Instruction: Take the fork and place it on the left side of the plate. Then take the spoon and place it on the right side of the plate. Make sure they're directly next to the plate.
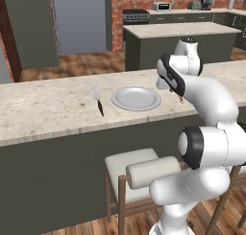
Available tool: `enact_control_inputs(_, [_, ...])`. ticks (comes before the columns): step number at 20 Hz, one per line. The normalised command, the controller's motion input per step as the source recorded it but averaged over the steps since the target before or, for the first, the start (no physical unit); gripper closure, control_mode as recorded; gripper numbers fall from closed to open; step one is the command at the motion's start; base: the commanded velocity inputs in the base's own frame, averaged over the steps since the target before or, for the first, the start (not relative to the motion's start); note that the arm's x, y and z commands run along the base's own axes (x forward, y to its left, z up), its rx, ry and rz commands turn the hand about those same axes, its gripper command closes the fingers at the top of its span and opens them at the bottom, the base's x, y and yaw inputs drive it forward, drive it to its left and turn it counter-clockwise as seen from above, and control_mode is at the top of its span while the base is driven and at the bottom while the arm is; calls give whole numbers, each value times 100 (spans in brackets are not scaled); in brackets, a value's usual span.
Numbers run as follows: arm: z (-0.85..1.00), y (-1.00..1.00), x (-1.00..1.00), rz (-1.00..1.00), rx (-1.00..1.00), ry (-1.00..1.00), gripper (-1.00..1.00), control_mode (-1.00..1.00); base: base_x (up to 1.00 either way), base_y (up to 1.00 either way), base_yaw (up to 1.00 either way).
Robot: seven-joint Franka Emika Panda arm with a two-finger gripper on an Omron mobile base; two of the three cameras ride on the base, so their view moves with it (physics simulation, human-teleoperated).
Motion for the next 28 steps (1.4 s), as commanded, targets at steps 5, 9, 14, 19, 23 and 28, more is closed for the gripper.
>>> enact_control_inputs(5, [-27, -2, 39, 0, 0, 3, 100, -100, 0, 0, 0])
enact_control_inputs(9, [-35, 0, 28, 0, 0, 5, 100, -100, 0, 0, 0])
enact_control_inputs(14, [-29, 0, 23, 0, 0, 6, 100, -100, 0, 0, 0])
enact_control_inputs(19, [-19, 0, 27, 0, 0, 8, 100, -100, 0, 0, 0])
enact_control_inputs(23, [-12, 0, 30, 0, 0, 10, 100, -100, 0, 0, 0])
enact_control_inputs(28, [-8, 0, 27, 0, 0, 11, 100, -100, 0, 0, 0])
